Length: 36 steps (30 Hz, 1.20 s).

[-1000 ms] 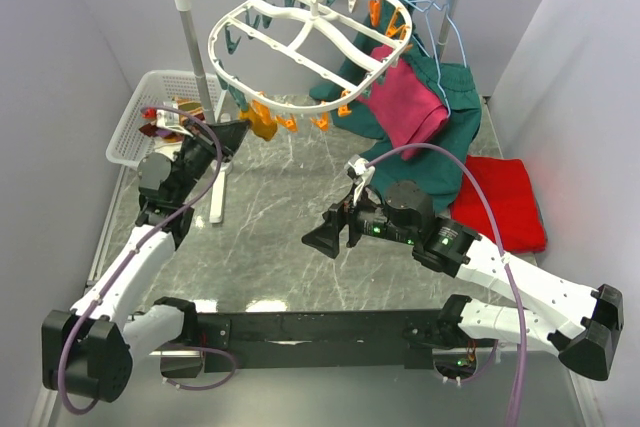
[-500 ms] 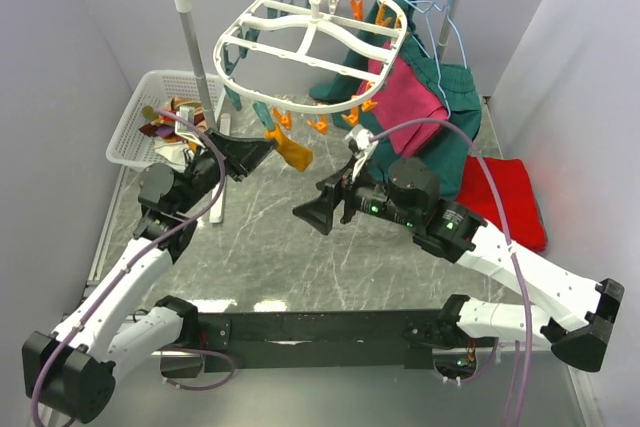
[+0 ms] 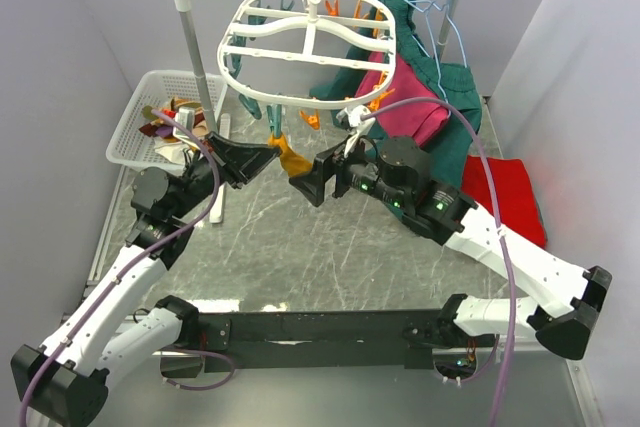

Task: Remove the socks clipped to the hanger

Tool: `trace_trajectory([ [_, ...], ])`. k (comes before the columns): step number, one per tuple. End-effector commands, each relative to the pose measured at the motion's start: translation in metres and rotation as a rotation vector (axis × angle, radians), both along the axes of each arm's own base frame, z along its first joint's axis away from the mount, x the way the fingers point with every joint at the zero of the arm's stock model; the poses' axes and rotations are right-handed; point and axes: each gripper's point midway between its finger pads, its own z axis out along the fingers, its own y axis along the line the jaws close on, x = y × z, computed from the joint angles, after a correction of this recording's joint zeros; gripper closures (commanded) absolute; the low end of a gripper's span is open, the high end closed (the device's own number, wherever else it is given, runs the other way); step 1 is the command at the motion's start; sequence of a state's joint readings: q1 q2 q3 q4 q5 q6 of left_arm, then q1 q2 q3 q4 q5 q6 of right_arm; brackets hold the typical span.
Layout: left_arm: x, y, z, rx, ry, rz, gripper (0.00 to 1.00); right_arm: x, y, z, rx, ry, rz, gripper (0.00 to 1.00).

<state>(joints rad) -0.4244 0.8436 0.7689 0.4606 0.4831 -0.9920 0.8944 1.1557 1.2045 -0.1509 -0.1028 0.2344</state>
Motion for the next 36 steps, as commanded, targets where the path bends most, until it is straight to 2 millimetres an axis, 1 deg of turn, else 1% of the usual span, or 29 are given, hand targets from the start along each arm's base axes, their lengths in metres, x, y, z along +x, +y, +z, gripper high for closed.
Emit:
trace_trajectory([
  [1, -0.013, -0.002, 0.025, -0.030, -0.052, -0.044, 0.99, 0.007, 0.002, 0.029, 0.048, -0.062, 0.020, 0.14],
  [2, -0.013, -0.002, 0.024, -0.027, -0.049, -0.044, 0.99, 0.002, 0.005, 0.030, 0.051, -0.064, 0.055, 0.18],
  [4, -0.012, -0.003, 0.025, -0.025, -0.047, -0.046, 0.99, -0.001, 0.010, 0.032, 0.070, -0.074, 0.085, 0.26],
  [5, -0.012, -0.003, 0.025, -0.025, -0.046, -0.047, 0.99, -0.003, 0.012, 0.027, 0.070, -0.069, 0.099, 0.27],
  [6, -0.012, -0.004, 0.026, -0.029, -0.048, -0.049, 0.99, -0.004, 0.014, 0.029, 0.085, -0.071, 0.111, 0.36],
  [8, -0.012, -0.005, 0.025, -0.026, -0.045, -0.052, 0.99, -0.004, 0.017, 0.025, 0.084, -0.061, 0.123, 0.47],
  [9, -0.012, -0.005, 0.027, -0.026, -0.047, -0.053, 0.99, -0.005, 0.020, 0.022, 0.081, -0.049, 0.133, 0.59],
  [11, -0.010, -0.006, 0.024, -0.016, -0.037, -0.051, 0.99, -0.005, 0.021, 0.020, 0.081, -0.044, 0.140, 0.74],
  [12, -0.010, -0.006, 0.024, -0.012, -0.036, -0.048, 0.98, -0.006, 0.023, 0.021, 0.083, -0.043, 0.146, 0.87],
  [13, -0.005, -0.006, 0.019, 0.007, -0.019, -0.032, 0.94, -0.006, 0.022, 0.020, 0.084, -0.042, 0.146, 0.92],
  [14, -0.002, -0.005, 0.017, 0.020, -0.005, -0.016, 0.87, -0.006, 0.022, 0.020, 0.086, -0.041, 0.146, 0.96],
  [15, -0.001, -0.003, 0.021, 0.028, -0.010, 0.002, 0.69, -0.006, 0.022, 0.021, 0.090, -0.046, 0.146, 1.00],
  [16, 0.001, -0.001, 0.022, 0.051, -0.031, 0.028, 0.59, -0.007, 0.022, 0.020, 0.089, -0.044, 0.148, 1.00],
  [17, 0.009, 0.003, 0.015, 0.076, 0.004, 0.076, 0.51, -0.007, 0.021, 0.019, 0.089, -0.045, 0.146, 1.00],
  [18, 0.010, 0.007, 0.024, 0.081, -0.012, 0.105, 0.41, -0.007, 0.022, 0.017, 0.085, -0.040, 0.148, 1.00],
  [20, 0.023, 0.019, 0.021, 0.114, 0.006, 0.211, 0.33, -0.007, 0.020, 0.016, 0.087, -0.040, 0.147, 1.00],
  [21, 0.026, 0.023, 0.027, 0.113, 0.001, 0.246, 0.29, -0.009, 0.020, 0.017, 0.089, -0.039, 0.150, 1.00],
  [23, 0.033, 0.030, 0.030, 0.118, -0.006, 0.300, 0.28, -0.009, 0.020, 0.015, 0.088, -0.037, 0.150, 1.00],
  [25, 0.040, 0.028, 0.033, 0.127, -0.009, 0.311, 0.28, -0.009, 0.019, 0.015, 0.088, -0.037, 0.150, 1.00],
  [30, 0.057, 0.017, 0.032, 0.140, 0.018, 0.290, 0.32, -0.012, 0.018, 0.015, 0.089, -0.036, 0.153, 1.00],
  [33, 0.063, 0.014, 0.032, 0.121, 0.021, 0.286, 0.32, -0.013, 0.016, 0.015, 0.090, -0.037, 0.152, 1.00],
  [34, 0.063, 0.012, 0.035, 0.114, 0.010, 0.280, 0.32, -0.013, 0.015, 0.013, 0.089, -0.036, 0.149, 1.00],
  [36, 0.068, 0.009, 0.032, 0.117, 0.022, 0.272, 0.34, -0.014, 0.012, 0.014, 0.091, -0.041, 0.146, 1.00],
])
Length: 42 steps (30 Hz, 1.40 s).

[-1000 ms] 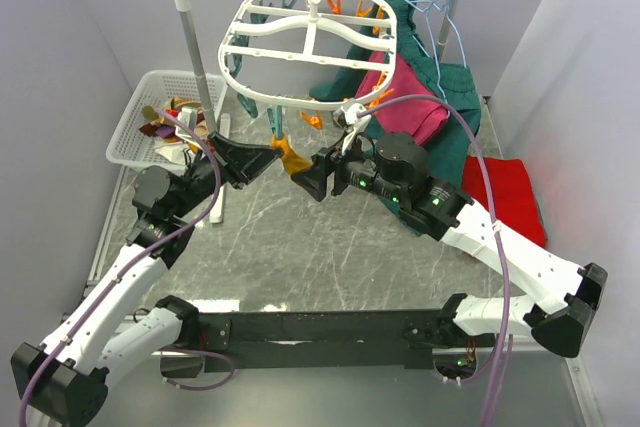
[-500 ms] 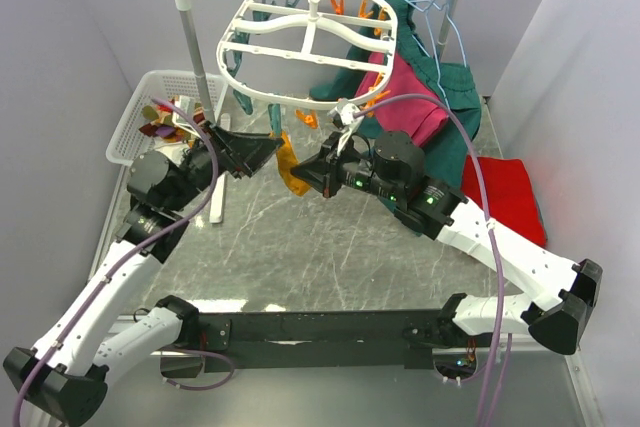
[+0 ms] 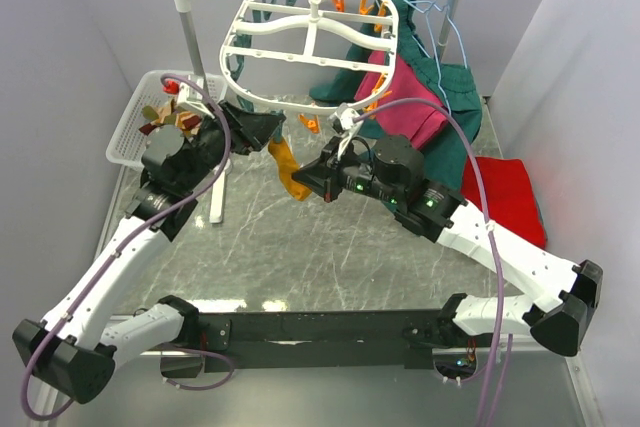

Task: Remove the socks clipped to the hanger

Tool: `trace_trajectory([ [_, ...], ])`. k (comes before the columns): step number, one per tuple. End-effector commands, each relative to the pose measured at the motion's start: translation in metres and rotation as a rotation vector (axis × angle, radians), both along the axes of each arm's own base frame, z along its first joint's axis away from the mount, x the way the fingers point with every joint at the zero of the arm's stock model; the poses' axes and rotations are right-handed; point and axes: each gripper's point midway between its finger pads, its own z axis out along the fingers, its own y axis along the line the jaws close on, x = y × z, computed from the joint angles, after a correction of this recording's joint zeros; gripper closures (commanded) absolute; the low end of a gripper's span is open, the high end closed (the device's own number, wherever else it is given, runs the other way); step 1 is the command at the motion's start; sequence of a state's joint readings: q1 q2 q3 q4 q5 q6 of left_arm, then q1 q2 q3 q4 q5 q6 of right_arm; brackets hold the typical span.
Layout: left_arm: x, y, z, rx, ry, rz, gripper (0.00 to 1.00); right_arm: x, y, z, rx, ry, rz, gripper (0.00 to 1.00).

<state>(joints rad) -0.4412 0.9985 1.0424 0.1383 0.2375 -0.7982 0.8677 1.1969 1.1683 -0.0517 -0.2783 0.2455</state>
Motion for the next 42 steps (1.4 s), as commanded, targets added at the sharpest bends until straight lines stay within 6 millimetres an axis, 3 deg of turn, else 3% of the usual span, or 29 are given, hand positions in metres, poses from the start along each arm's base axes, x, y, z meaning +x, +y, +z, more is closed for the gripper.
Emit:
trace_trajectory([
  [1, 0.000, -0.003, 0.023, -0.027, -0.060, -0.013, 0.35, -0.005, -0.009, 0.022, 0.060, -0.045, -0.005, 1.00],
  [5, 0.001, -0.007, 0.027, -0.043, -0.070, -0.034, 0.49, -0.006, -0.011, 0.022, 0.061, -0.046, -0.010, 1.00],
  [9, -0.005, -0.007, 0.035, -0.066, -0.115, -0.053, 0.77, -0.008, -0.010, 0.017, 0.057, -0.040, -0.002, 1.00],
  [12, -0.009, -0.007, 0.036, -0.060, -0.133, -0.057, 0.89, -0.010, -0.012, 0.001, 0.039, -0.013, 0.000, 1.00],
  [14, -0.009, -0.006, 0.034, -0.050, -0.128, -0.054, 0.90, -0.013, -0.014, -0.005, 0.036, -0.001, -0.002, 1.00],
  [16, -0.009, -0.006, 0.031, -0.041, -0.127, -0.052, 0.91, -0.014, -0.017, -0.025, 0.008, 0.028, -0.007, 1.00],
  [17, -0.009, -0.005, 0.029, -0.038, -0.121, -0.050, 0.90, -0.015, -0.019, -0.029, 0.006, 0.037, -0.010, 1.00],
  [19, -0.010, -0.006, 0.024, -0.024, -0.100, -0.057, 0.76, -0.018, -0.020, -0.039, 0.006, 0.048, -0.008, 1.00],
  [20, -0.009, -0.007, 0.020, -0.016, -0.080, -0.061, 0.63, -0.019, -0.022, -0.044, -0.002, 0.056, -0.009, 1.00],
  [21, -0.010, -0.008, 0.015, 0.000, -0.069, -0.071, 0.44, -0.019, -0.024, -0.054, -0.017, 0.068, -0.014, 1.00],
  [24, -0.017, -0.011, -0.005, 0.053, -0.033, -0.105, 0.31, -0.024, -0.032, -0.059, -0.024, 0.065, -0.023, 1.00],
  [26, -0.026, -0.015, -0.025, 0.082, -0.014, -0.152, 0.26, -0.031, -0.039, -0.064, -0.043, 0.067, -0.013, 1.00],
  [31, -0.075, -0.026, -0.050, 0.096, -0.060, -0.374, 0.14, -0.057, -0.044, -0.069, -0.067, 0.034, 0.108, 1.00],
  [32, -0.099, -0.031, -0.053, 0.090, -0.123, -0.490, 0.10, -0.070, -0.042, -0.068, -0.058, 0.036, 0.179, 1.00],
  [34, -0.121, -0.034, -0.058, 0.060, -0.144, -0.596, 0.07, -0.085, -0.041, -0.062, -0.036, 0.027, 0.263, 1.00],
  [35, -0.130, -0.035, -0.070, 0.062, -0.132, -0.649, 0.07, -0.098, -0.040, -0.060, -0.025, 0.031, 0.332, 1.00],
  [39, -0.140, -0.040, -0.083, 0.088, -0.099, -0.702, 0.07, -0.113, -0.039, -0.053, -0.007, 0.037, 0.416, 1.00],
  [42, -0.150, -0.050, -0.093, 0.113, -0.082, -0.779, 0.07, -0.110, -0.041, -0.051, -0.004, 0.031, 0.396, 1.00],
])
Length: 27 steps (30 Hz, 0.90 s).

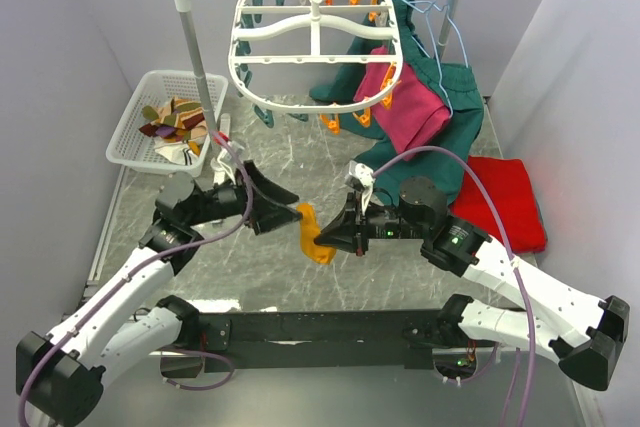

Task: Remove the socks clipped to the hanger

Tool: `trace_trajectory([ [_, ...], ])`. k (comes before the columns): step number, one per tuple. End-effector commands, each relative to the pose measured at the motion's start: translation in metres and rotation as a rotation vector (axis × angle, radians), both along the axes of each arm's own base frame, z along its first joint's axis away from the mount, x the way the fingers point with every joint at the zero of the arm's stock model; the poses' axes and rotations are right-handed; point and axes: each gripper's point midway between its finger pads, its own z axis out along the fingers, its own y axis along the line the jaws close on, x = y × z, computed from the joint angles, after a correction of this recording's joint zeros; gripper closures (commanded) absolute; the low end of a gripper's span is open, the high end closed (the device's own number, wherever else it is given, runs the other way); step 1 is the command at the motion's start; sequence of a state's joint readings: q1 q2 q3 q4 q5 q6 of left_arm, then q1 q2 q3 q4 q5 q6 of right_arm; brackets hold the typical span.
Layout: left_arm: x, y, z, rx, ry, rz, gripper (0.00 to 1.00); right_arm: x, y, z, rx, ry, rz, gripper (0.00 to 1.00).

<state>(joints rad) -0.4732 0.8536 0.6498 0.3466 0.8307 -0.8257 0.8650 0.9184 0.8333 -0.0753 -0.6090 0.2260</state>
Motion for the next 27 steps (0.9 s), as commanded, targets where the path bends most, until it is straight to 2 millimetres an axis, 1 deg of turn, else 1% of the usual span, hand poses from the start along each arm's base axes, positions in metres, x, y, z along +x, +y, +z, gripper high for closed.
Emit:
trace_trajectory([
  [1, -0.035, -0.013, 0.008, -0.004, -0.090, -0.196, 0.08, -0.012, -0.002, 0.014, 0.040, -0.034, 0.062, 1.00],
  [4, -0.044, -0.021, 0.002, 0.004, -0.073, -0.259, 0.11, -0.011, -0.003, 0.013, 0.038, -0.029, 0.059, 1.00],
  [6, -0.044, -0.026, -0.003, 0.010, -0.054, -0.280, 0.20, -0.010, -0.003, 0.013, 0.039, -0.030, 0.053, 1.00],
  [7, -0.045, -0.027, -0.004, 0.015, -0.046, -0.289, 0.26, -0.009, -0.002, 0.013, 0.037, -0.032, 0.044, 1.00],
  [8, -0.043, -0.029, -0.007, 0.025, -0.037, -0.286, 0.41, -0.007, -0.003, 0.011, 0.032, -0.031, 0.036, 1.00],
  [10, -0.036, -0.030, -0.004, 0.034, -0.038, -0.251, 0.54, -0.002, -0.003, 0.009, 0.022, -0.034, 0.013, 1.00],
  [11, -0.035, -0.030, -0.007, 0.050, -0.036, -0.245, 0.63, -0.001, -0.003, 0.006, 0.010, -0.029, 0.005, 1.00],
  [13, -0.033, -0.029, -0.003, 0.053, -0.050, -0.229, 0.72, 0.004, -0.005, 0.002, -0.006, -0.030, -0.026, 1.00],
  [14, -0.032, -0.028, -0.002, 0.062, -0.057, -0.222, 0.85, 0.006, -0.005, -0.001, -0.016, -0.026, -0.036, 1.00],
  [15, -0.031, -0.028, -0.002, 0.067, -0.062, -0.212, 0.93, 0.007, -0.006, -0.003, -0.020, -0.028, -0.048, 0.99],
  [16, -0.028, -0.028, 0.001, 0.070, -0.068, -0.196, 0.99, 0.010, -0.007, -0.005, -0.026, -0.023, -0.065, 0.92],
  [17, -0.019, -0.026, -0.002, 0.091, -0.052, -0.134, 0.99, 0.016, -0.009, -0.008, -0.038, -0.023, -0.105, 0.83],
  [18, -0.010, -0.025, -0.004, 0.107, -0.038, -0.084, 0.99, 0.020, -0.010, -0.010, -0.046, -0.020, -0.130, 0.69],
  [19, 0.003, -0.021, -0.001, 0.120, -0.029, -0.007, 0.99, 0.023, -0.012, -0.013, -0.054, -0.019, -0.152, 0.43],
  [20, 0.034, -0.011, -0.007, 0.157, 0.003, 0.181, 0.99, 0.030, -0.014, -0.017, -0.071, -0.017, -0.198, 0.35],
  [21, 0.046, 0.000, -0.025, 0.228, 0.081, 0.275, 0.99, 0.033, -0.016, -0.021, -0.082, -0.015, -0.218, 0.26],
  [22, 0.067, 0.017, -0.027, 0.258, 0.113, 0.404, 0.99, 0.036, -0.017, -0.022, -0.088, -0.012, -0.235, 0.01],
  [23, 0.082, 0.031, -0.034, 0.285, 0.153, 0.504, 0.99, 0.036, -0.019, -0.025, -0.092, -0.008, -0.243, 0.00],
  [24, 0.100, 0.057, -0.047, 0.334, 0.213, 0.665, 0.99, 0.037, -0.019, -0.026, -0.092, -0.008, -0.249, 0.00],
  [25, 0.119, 0.086, -0.049, 0.329, 0.249, 0.790, 0.99, 0.037, -0.020, -0.026, -0.092, -0.005, -0.251, 0.00],
  [26, 0.126, 0.105, -0.051, 0.294, 0.303, 0.871, 0.99, 0.035, -0.020, -0.029, -0.093, -0.001, -0.247, 0.00],
  [27, 0.132, 0.122, -0.053, 0.267, 0.332, 0.927, 0.99, 0.033, -0.020, -0.028, -0.085, 0.001, -0.242, 0.00],
])
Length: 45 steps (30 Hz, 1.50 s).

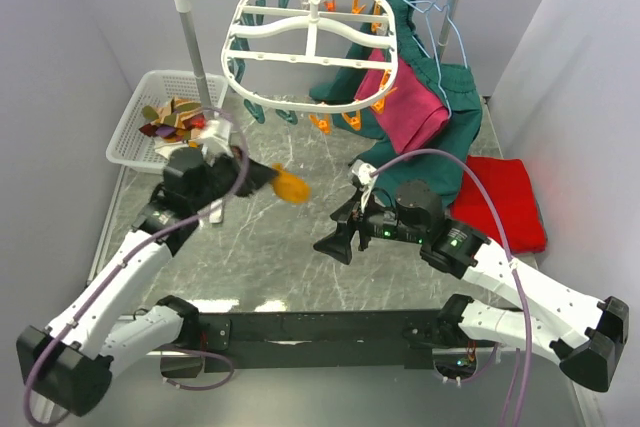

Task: Remove the socks clipped to the hanger

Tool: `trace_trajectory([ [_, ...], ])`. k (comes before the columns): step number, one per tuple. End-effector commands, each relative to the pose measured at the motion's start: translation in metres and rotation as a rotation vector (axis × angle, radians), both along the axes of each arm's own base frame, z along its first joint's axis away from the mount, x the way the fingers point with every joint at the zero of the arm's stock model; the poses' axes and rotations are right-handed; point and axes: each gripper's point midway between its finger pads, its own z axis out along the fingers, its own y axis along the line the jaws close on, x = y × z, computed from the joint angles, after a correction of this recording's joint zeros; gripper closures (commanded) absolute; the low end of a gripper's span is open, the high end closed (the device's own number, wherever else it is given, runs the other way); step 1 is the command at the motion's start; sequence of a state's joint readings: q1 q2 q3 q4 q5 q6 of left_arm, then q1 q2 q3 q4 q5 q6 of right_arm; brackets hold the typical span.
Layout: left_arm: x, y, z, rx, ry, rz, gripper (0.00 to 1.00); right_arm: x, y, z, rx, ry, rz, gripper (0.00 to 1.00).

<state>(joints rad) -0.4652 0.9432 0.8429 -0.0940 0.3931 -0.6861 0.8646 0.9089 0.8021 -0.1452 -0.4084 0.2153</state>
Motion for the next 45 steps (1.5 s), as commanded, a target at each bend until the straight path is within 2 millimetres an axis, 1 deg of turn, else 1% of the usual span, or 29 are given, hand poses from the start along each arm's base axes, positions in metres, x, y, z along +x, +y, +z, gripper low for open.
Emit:
trace_trajectory([
  [1, 0.063, 0.127, -0.027, 0.011, 0.137, 0.599, 0.99, 0.004, -0.008, 0.002, 0.017, -0.015, -0.049, 0.00],
  [7, 0.090, 0.227, -0.028, 0.029, 0.155, 0.992, 0.99, -0.002, -0.016, -0.004, 0.028, -0.010, -0.063, 0.00],
  [12, 0.129, 0.283, -0.012, 0.017, 0.095, 1.168, 0.99, -0.007, -0.022, -0.008, 0.035, 0.002, -0.074, 0.00],
  [13, 0.146, 0.290, -0.034, 0.029, 0.171, 1.184, 0.99, -0.007, -0.023, -0.010, 0.038, 0.008, -0.077, 0.00],
  [15, 0.174, 0.302, -0.017, 0.028, 0.147, 1.180, 0.99, -0.010, -0.025, -0.008, 0.056, 0.027, -0.087, 0.00],
  [17, 0.208, 0.316, -0.048, 0.072, 0.224, 1.206, 0.99, -0.011, -0.028, -0.008, 0.077, 0.055, -0.111, 0.00],
  [18, 0.227, 0.324, -0.026, 0.062, 0.190, 1.225, 0.99, -0.011, -0.029, -0.007, 0.086, 0.068, -0.122, 0.00],
  [19, 0.249, 0.332, -0.060, 0.108, 0.257, 1.230, 0.99, -0.011, -0.031, -0.011, 0.093, 0.077, -0.132, 0.00],
  [20, 0.263, 0.334, -0.065, 0.118, 0.268, 1.223, 0.99, -0.012, -0.034, -0.006, 0.120, 0.087, -0.154, 0.00],
  [21, 0.285, 0.336, -0.041, 0.107, 0.224, 1.206, 0.99, -0.013, -0.036, -0.006, 0.132, 0.096, -0.161, 0.00],
  [22, 0.303, 0.339, -0.073, 0.161, 0.278, 1.183, 0.99, -0.014, -0.038, -0.010, 0.136, 0.105, -0.171, 0.00],
  [23, 0.322, 0.341, -0.049, 0.145, 0.232, 1.176, 0.98, -0.016, -0.041, -0.007, 0.155, 0.113, -0.178, 0.00],
  [24, 0.328, 0.345, -0.058, 0.173, 0.257, 1.169, 0.96, -0.017, -0.042, -0.008, 0.157, 0.121, -0.181, 0.00],
  [25, 0.342, 0.345, -0.084, 0.195, 0.292, 1.133, 0.78, -0.018, -0.044, -0.013, 0.150, 0.132, -0.188, 0.00],
  [26, 0.356, 0.346, -0.063, 0.180, 0.238, 1.095, 0.63, -0.020, -0.046, -0.011, 0.161, 0.134, -0.190, 0.00],
  [27, 0.361, 0.350, -0.066, 0.185, 0.249, 1.086, 0.46, -0.019, -0.048, -0.012, 0.161, 0.137, -0.205, 0.00],
  [28, 0.357, 0.353, -0.094, 0.205, 0.349, 1.091, 0.26, -0.020, -0.050, -0.016, 0.150, 0.148, -0.215, 0.00],
  [30, 0.357, 0.357, -0.089, 0.196, 0.356, 1.107, 0.18, -0.020, -0.054, -0.018, 0.152, 0.154, -0.231, 0.00],
  [31, 0.355, 0.358, -0.069, 0.173, 0.305, 1.121, 0.12, -0.020, -0.055, -0.023, 0.146, 0.159, -0.236, 0.00],
  [33, 0.336, 0.355, -0.083, 0.167, 0.325, 1.139, 0.01, -0.020, -0.054, -0.025, 0.150, 0.165, -0.236, 0.00],
  [34, 0.324, 0.356, -0.052, 0.134, 0.270, 1.167, 0.03, -0.021, -0.053, -0.027, 0.151, 0.168, -0.229, 0.00],
  [36, 0.303, 0.352, -0.063, 0.117, 0.302, 1.192, 0.04, -0.020, -0.048, -0.032, 0.139, 0.185, -0.220, 0.00],
  [37, 0.289, 0.348, -0.037, 0.086, 0.262, 1.195, 0.04, -0.019, -0.046, -0.031, 0.145, 0.185, -0.212, 0.00],
  [38, 0.274, 0.341, -0.055, 0.081, 0.310, 1.192, 0.04, -0.018, -0.042, -0.036, 0.128, 0.202, -0.207, 0.00],
  [40, 0.250, 0.324, -0.028, -0.003, 0.262, 1.172, 0.04, -0.015, -0.037, -0.036, 0.138, 0.208, -0.208, 0.00],
  [41, 0.231, 0.307, -0.059, -0.009, 0.328, 1.120, 0.04, -0.012, -0.034, -0.039, 0.136, 0.226, -0.214, 0.00],
  [43, 0.208, 0.276, -0.037, -0.106, 0.253, 1.060, 0.04, -0.009, -0.029, -0.038, 0.162, 0.235, -0.216, 0.00],
  [44, 0.189, 0.256, -0.075, -0.111, 0.316, 1.009, 0.04, -0.008, -0.028, -0.045, 0.153, 0.271, -0.228, 0.00],
  [45, 0.184, 0.230, -0.070, -0.154, 0.280, 0.949, 0.04, -0.005, -0.025, -0.041, 0.178, 0.270, -0.232, 0.00],
])
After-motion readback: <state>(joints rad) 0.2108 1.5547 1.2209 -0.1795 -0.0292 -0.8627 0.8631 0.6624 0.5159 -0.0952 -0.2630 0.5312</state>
